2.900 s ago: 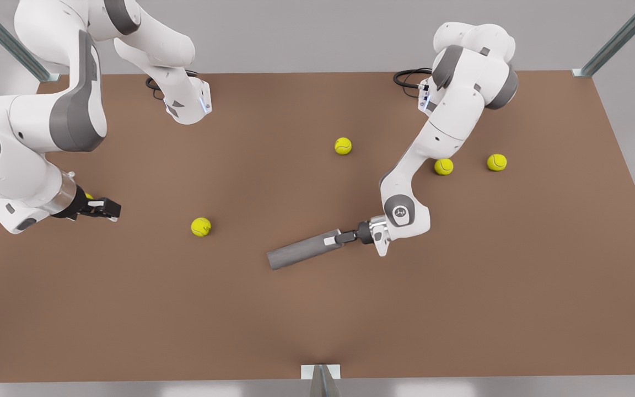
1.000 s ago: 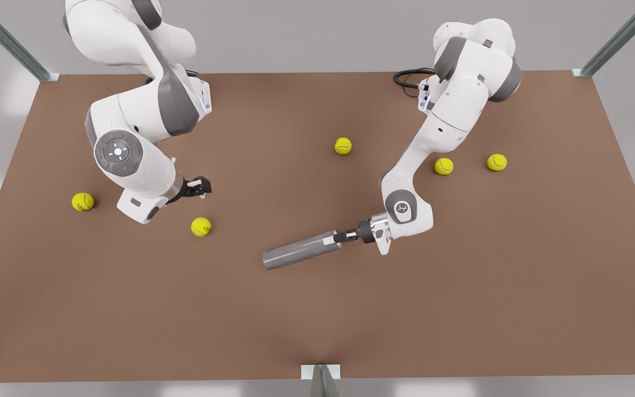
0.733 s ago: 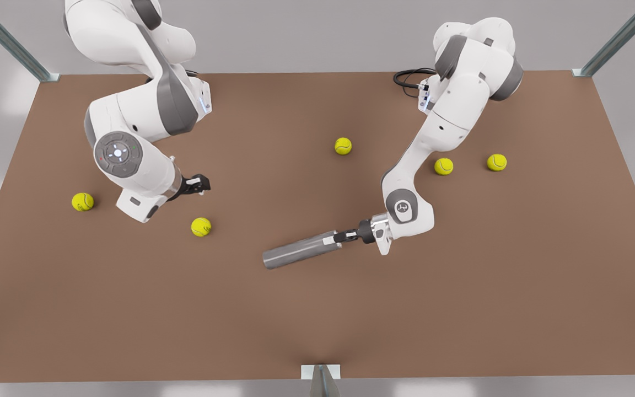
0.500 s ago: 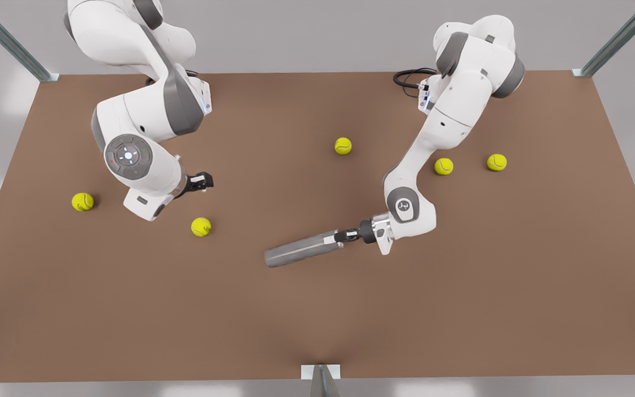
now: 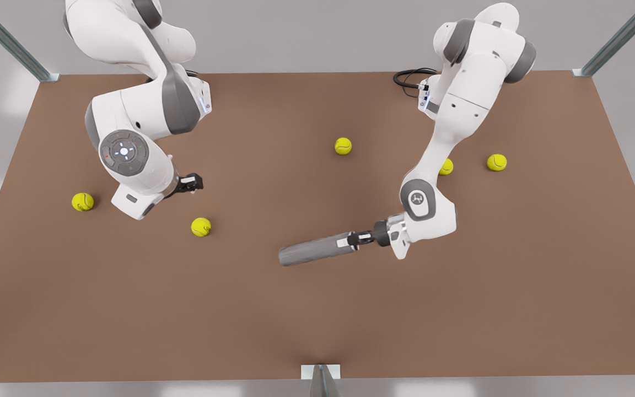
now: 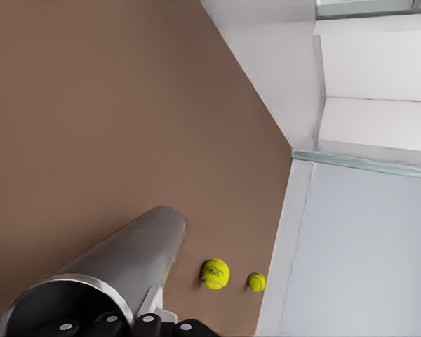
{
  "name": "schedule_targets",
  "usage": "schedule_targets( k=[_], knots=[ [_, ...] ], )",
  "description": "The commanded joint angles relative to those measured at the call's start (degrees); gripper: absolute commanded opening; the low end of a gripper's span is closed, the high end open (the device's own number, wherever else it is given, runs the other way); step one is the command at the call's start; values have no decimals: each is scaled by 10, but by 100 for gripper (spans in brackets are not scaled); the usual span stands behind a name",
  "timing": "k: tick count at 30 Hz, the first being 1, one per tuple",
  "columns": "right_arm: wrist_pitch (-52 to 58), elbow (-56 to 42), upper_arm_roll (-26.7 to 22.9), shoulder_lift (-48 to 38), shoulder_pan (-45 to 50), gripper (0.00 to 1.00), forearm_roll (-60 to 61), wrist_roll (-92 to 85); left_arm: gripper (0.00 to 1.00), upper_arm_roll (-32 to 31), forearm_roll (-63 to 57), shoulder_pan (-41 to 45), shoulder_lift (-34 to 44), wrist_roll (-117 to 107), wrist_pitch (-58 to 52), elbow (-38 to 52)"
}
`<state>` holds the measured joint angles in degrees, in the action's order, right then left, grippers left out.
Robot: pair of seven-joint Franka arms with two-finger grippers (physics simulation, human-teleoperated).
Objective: Put the tennis tube upright
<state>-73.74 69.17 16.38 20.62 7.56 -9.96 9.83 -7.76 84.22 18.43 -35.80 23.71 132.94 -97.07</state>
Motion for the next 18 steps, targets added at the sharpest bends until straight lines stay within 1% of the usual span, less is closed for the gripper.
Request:
schedule_targets(
  k=[1, 2, 4, 6, 7, 9, 10, 13, 15, 18],
  knots=[
    [0, 0, 0, 0, -2, 100, 0, -1, 21, 0, -21, 0, 2, -1, 0, -1],
    [0, 0, 0, 0, 1, 100, 1, 0, 21, 1, -23, -5, 9, -2, 0, -6],
    [0, 1, 1, 1, 14, 100, 1, 1, 21, 1, -121, -20, 28, -66, -3, -7],
    [2, 2, 1, 1, 14, 100, 0, 1, 21, 1, -146, -27, 42, -79, -6, -8],
    [2, 3, 1, 2, 17, 100, -1, 2, 21, 1, -186, -35, 51, -103, -7, -8],
    [2, 0, -5, 2, 8, 100, -1, 1, 21, 2, -253, -46, 70, -132, -15, -8],
    [3, -1, -5, -1, -24, 100, 5, -1, 21, 2, -298, -52, 78, -159, -19, -7],
    [1, -11, -2, -1, -20, 100, 4, -4, 21, 2, -367, -70, 97, -183, -24, -7],
    [2, -11, -4, 0, -1, 100, -1, -1, 21, 2, -434, -89, 114, -203, -55, -5],
    [3, -11, -3, -1, 1, 100, 3, -3, 21, 28, -491, -90, 137, -211, -98, -2]
  ],
)
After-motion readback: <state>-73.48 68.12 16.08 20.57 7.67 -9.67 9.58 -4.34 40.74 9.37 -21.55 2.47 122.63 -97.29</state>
